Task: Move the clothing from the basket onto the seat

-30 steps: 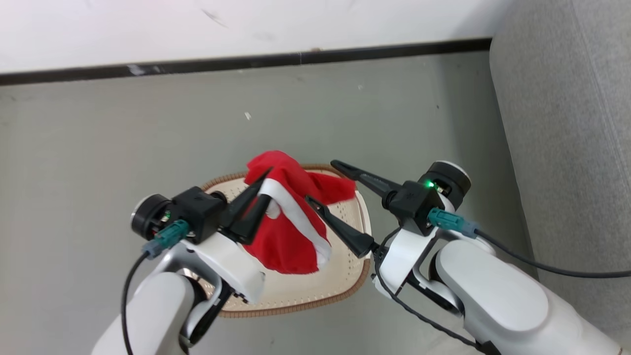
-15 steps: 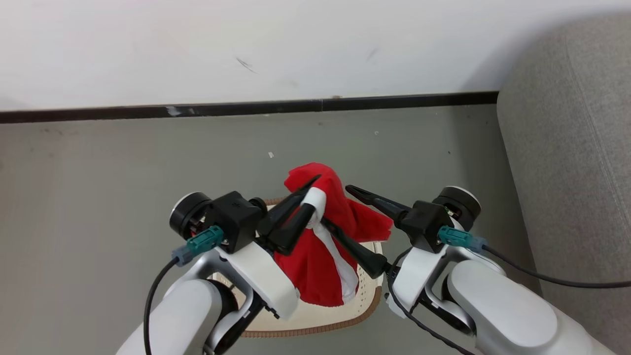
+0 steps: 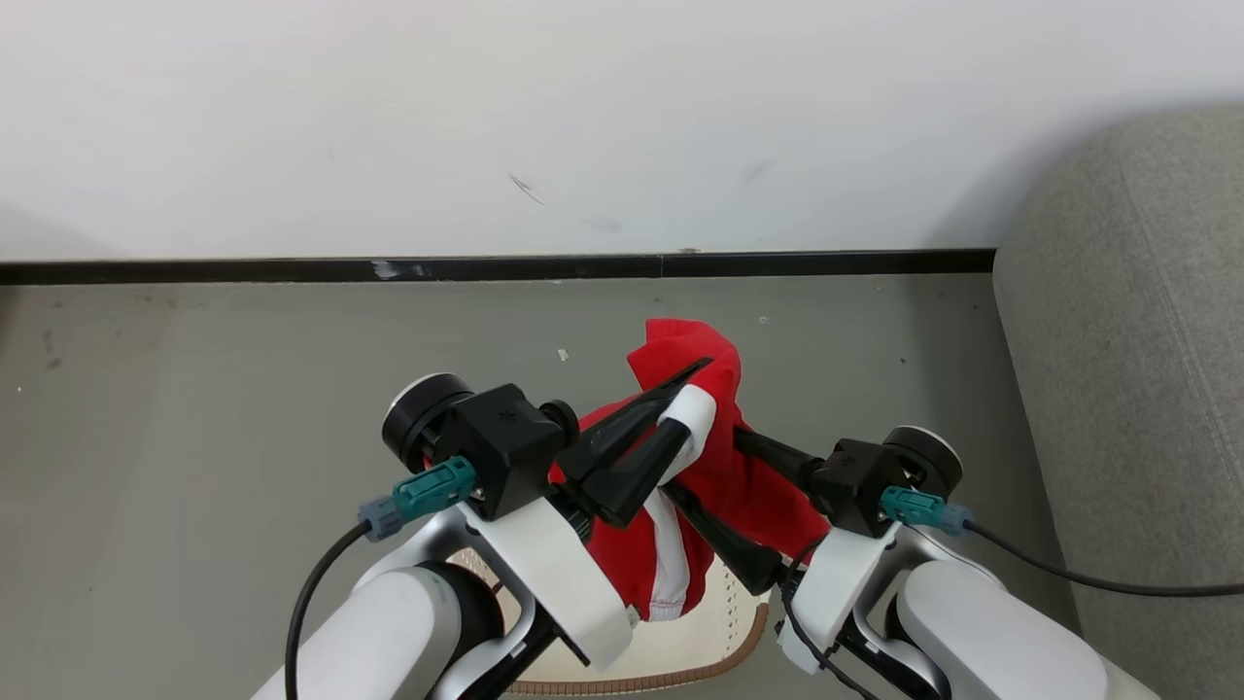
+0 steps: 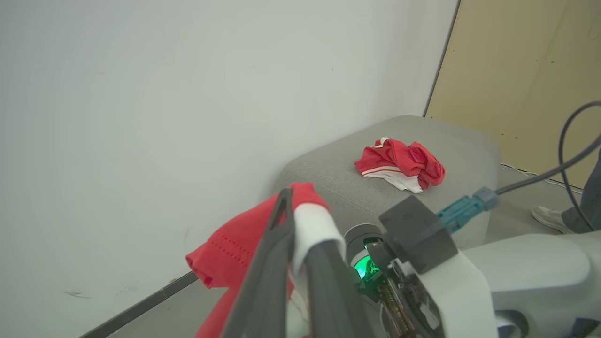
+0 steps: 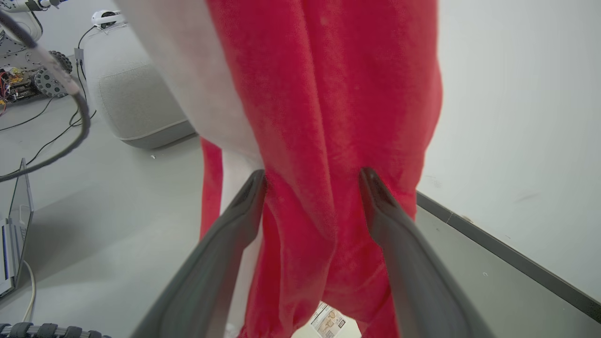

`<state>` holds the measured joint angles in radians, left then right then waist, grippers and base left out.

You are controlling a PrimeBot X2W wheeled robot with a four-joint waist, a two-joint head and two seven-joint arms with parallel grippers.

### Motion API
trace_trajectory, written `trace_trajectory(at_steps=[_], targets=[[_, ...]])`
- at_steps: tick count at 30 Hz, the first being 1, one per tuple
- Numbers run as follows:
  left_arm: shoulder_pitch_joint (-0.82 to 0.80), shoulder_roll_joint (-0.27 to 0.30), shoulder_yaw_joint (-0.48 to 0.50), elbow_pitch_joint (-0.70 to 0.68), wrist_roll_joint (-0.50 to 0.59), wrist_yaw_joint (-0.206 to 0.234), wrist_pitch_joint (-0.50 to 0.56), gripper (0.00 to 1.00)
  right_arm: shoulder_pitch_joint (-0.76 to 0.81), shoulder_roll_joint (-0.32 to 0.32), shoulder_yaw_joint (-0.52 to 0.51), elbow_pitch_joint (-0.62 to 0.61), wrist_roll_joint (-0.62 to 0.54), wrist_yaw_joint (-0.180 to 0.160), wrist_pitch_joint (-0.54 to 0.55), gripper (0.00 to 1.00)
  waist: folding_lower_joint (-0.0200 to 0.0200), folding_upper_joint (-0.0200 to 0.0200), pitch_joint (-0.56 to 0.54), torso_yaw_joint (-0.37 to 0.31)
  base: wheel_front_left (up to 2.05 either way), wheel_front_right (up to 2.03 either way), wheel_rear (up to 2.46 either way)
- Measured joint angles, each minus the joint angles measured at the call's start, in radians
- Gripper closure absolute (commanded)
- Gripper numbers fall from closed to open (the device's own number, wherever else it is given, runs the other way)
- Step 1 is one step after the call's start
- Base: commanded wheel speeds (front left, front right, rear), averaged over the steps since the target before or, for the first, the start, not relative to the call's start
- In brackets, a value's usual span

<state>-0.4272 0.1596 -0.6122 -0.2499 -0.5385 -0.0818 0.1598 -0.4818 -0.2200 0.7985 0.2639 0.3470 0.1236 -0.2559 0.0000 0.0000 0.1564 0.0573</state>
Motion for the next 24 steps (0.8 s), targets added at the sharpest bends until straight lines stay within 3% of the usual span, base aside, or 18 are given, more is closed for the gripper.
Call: trace_trajectory(at_steps=[6,7,8,9,10,22,24], targets=[[0.023,-0.002,-0.001,-0.037,-0.04,0.007,0.044,1.0,0.026,0.0,-0.012,-0.002,0.004,0.0,0.0,0.0,0.0,0.0,-0.025,0.009,0.0,0.0,0.0],[0.031,-0.003,-0.002,-0.041,-0.05,0.01,0.052,1.0,0.029,0.0,-0.012,-0.003,0.004,0.0,0.0,0.08,0.0,0.0,-0.028,0.009,0.0,0.0,0.0],[0.036,-0.002,-0.004,-0.046,-0.051,0.011,0.058,1.0,0.032,0.0,-0.013,-0.004,0.004,0.0,0.0,0.29,0.0,0.0,-0.031,0.01,0.0,0.0,0.0],[0.044,-0.003,-0.005,-0.058,-0.058,0.016,0.071,1.0,0.034,0.0,-0.016,-0.006,0.004,0.0,0.0,0.89,0.0,0.0,-0.036,0.012,0.0,0.0,0.0],[0.047,-0.002,-0.005,-0.063,-0.063,0.019,0.078,1.0,0.034,0.0,-0.017,-0.007,0.004,0.0,0.0,1.0,0.0,0.0,-0.039,0.012,0.0,0.0,0.0],[0.079,0.018,0.058,-0.066,-0.086,0.088,0.114,1.0,0.054,-0.001,0.0,-0.038,0.016,0.0,0.0,1.0,0.0001,0.0,-0.033,0.007,0.0,0.0,0.0],[0.092,0.03,0.074,-0.039,-0.086,0.097,0.122,0.67,0.065,-0.001,0.001,-0.041,0.034,0.0,0.0,1.0,0.0,0.0,-0.03,0.004,0.0,0.0,0.0]])
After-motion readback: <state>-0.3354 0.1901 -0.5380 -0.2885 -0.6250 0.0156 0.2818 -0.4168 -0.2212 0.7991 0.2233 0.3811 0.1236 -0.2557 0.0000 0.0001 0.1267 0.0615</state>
